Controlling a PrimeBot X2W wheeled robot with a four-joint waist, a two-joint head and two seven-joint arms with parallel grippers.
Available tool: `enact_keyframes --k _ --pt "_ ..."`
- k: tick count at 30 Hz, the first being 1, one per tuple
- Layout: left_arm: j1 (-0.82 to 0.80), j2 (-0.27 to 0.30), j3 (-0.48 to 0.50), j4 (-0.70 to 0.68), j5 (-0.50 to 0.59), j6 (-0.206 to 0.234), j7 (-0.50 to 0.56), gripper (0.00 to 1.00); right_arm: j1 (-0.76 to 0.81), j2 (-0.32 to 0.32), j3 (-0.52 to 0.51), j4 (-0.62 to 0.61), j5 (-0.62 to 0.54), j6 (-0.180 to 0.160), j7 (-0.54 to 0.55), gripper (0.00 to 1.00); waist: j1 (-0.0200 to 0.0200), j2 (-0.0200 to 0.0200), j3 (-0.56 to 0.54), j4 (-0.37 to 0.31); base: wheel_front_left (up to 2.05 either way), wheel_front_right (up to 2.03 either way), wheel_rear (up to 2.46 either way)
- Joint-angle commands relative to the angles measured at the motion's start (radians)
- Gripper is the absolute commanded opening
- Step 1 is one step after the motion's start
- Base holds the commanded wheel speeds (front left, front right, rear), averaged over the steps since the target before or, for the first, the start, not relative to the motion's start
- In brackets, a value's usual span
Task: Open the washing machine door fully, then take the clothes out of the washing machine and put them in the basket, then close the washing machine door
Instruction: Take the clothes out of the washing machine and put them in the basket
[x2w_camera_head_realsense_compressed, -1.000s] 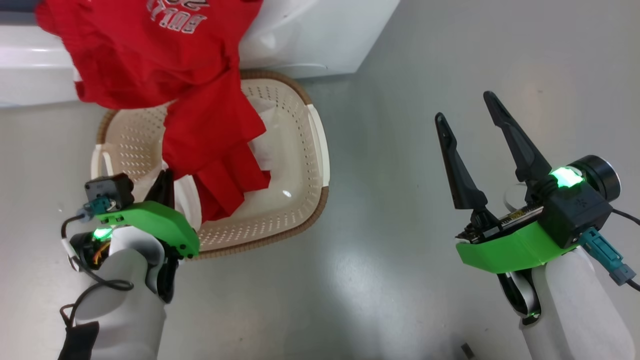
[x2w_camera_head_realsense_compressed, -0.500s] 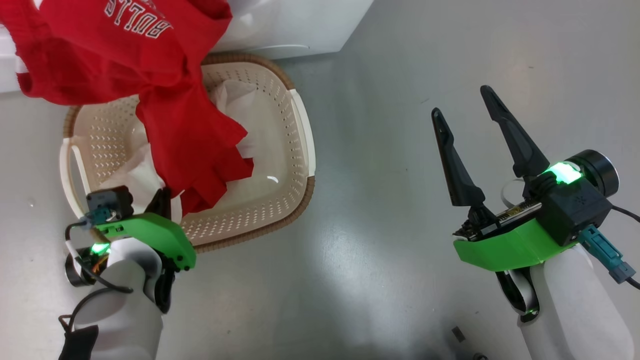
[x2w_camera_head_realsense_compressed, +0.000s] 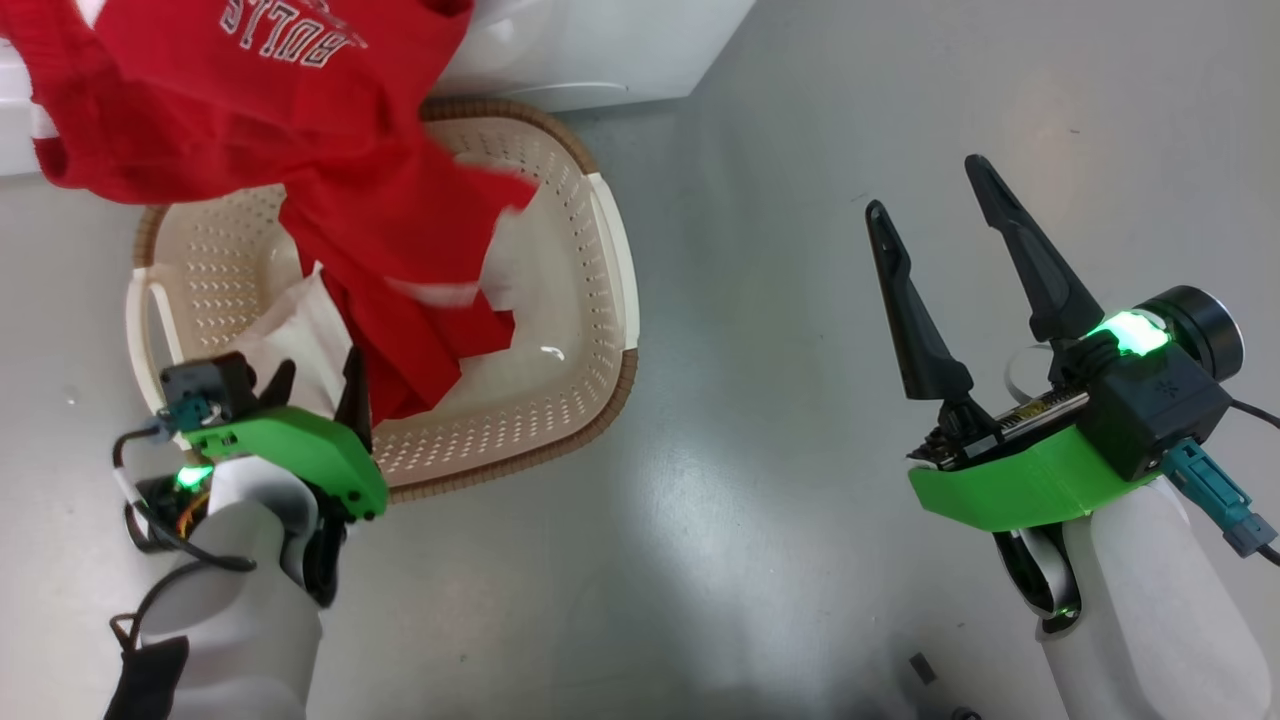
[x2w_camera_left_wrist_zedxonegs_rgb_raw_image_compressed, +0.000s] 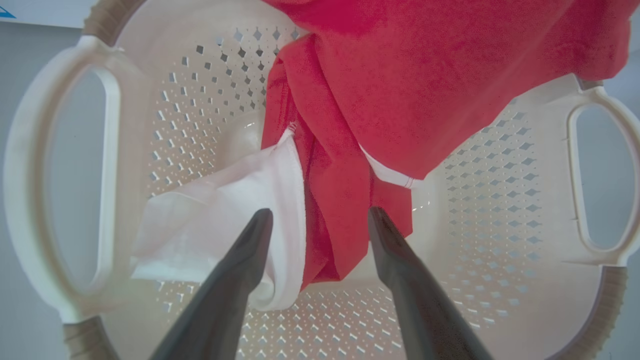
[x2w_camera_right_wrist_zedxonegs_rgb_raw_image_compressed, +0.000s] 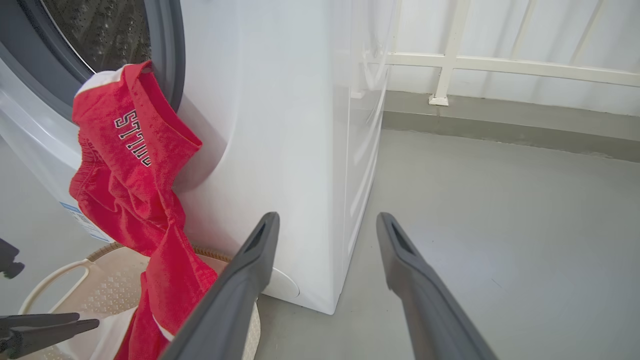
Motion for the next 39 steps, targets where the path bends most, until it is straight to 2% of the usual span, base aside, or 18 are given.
enact_keyframes --k 1,6,11,25,33,39 --pt "0.02 0.04 0.025 -0.031 -0.008 -0.009 -0.012 1.0 0.014 0.003 0.015 -0.019 0.006 0.005 -0.006 1.0 0.0 -0.0001 -0.005 0.006 0.0 0.0 0.0" --pt "0.04 0.047 0.037 -0.102 -0.005 -0.014 -0.012 1.0 0.016 0.003 0.014 -0.019 0.004 0.005 -0.006 1.0 0.0 -0.0001 -0.013 0.017 0.0 0.0 0.0" --pt "0.077 0.052 0.065 -0.232 0.008 -0.019 -0.012 1.0 0.024 0.003 0.01 -0.018 0.002 0.005 -0.006 1.0 0.0 -0.0001 -0.026 0.03 0.0 0.0 0.0" --pt "0.28 0.016 0.183 -0.762 0.062 -0.025 -0.012 1.0 0.044 0.003 0.011 -0.017 0.003 0.005 -0.006 1.0 0.0 -0.0001 -0.061 0.034 0.0 0.0 0.0" --pt "0.422 0.001 0.148 -1.027 0.085 -0.005 -0.012 1.0 0.054 0.003 0.007 -0.021 0.003 0.005 -0.006 1.0 0.0 -0.0001 -0.071 0.036 0.0 0.0 0.0" --pt "0.506 -0.001 0.111 -1.158 0.074 0.022 -0.012 1.0 0.056 0.003 -0.002 -0.031 0.001 0.005 -0.006 1.0 0.0 -0.0001 -0.07 0.043 0.0 0.0 0.0"
